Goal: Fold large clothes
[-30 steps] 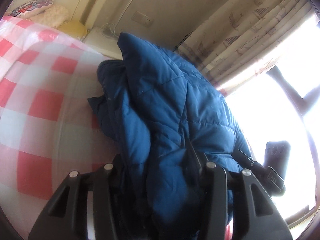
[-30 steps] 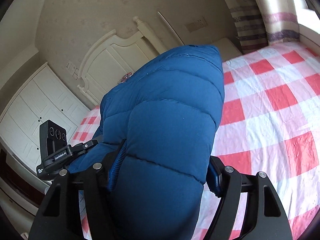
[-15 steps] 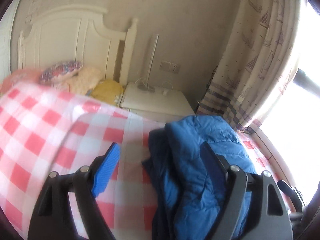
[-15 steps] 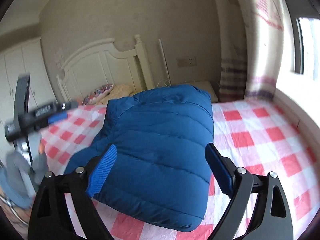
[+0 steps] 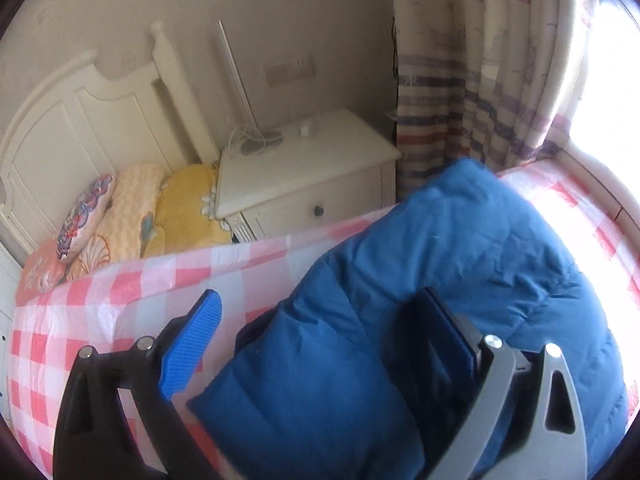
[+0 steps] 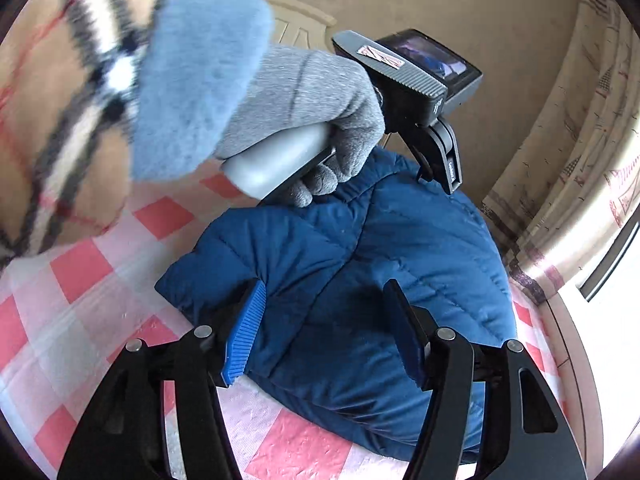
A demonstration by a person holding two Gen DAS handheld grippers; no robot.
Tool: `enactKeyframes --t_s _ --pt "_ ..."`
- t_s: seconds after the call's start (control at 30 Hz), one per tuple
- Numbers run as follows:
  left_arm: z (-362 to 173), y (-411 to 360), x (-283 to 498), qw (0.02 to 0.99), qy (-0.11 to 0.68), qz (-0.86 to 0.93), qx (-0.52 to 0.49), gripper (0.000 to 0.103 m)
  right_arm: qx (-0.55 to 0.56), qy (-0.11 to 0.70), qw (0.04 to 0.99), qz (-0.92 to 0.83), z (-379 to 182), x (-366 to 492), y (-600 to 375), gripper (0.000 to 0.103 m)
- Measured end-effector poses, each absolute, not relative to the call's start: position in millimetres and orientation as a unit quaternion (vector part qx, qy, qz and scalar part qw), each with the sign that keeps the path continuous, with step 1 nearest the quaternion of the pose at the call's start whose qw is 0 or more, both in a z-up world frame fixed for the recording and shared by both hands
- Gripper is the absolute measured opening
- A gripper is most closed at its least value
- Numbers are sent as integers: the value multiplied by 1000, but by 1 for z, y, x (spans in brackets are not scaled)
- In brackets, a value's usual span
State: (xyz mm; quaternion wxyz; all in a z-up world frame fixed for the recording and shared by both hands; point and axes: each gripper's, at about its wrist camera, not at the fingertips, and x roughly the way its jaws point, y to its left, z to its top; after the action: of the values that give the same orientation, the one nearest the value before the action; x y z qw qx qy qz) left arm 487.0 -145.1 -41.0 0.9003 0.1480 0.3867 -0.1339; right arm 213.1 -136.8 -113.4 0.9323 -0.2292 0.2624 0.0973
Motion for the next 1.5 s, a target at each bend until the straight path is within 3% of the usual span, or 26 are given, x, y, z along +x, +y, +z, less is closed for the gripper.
enactKeyframes --t_s 0.4,0.6,0.83,0.93,1.1,1.23,1.3,1.33,1.37,1.5 --pt "-94 -104 514 882 432 -187 21 102 -301 266 913 75 -144 220 -119 63" --pt "-86 -102 506 892 425 -152 33 102 -328 253 908 68 -146 216 -113 62" --pt "-22 -91 402 936 319 -110 101 101 -243 178 948 103 -94 150 -180 64" --pt "-19 -89 344 934 308 -145 107 101 -194 159 966 57 -86 126 -226 74" --pt "-60 -96 301 923 327 -170 108 101 -84 267 959 46 -123 135 -296 74" --pt "-79 -73 320 909 366 -200 4 102 -80 299 951 25 -120 160 -303 73" --pt "-85 -69 324 903 374 -210 -12 102 -93 330 939 26 -126 180 -297 71" --pt "-86 -69 322 905 370 -211 -7 102 -90 337 937 36 -132 187 -294 63" --pt "-87 -70 320 908 364 -209 0 102 -89 349 932 40 -136 196 -292 47" --pt "-88 -72 315 916 353 -191 14 102 -110 345 932 27 -130 202 -281 32"
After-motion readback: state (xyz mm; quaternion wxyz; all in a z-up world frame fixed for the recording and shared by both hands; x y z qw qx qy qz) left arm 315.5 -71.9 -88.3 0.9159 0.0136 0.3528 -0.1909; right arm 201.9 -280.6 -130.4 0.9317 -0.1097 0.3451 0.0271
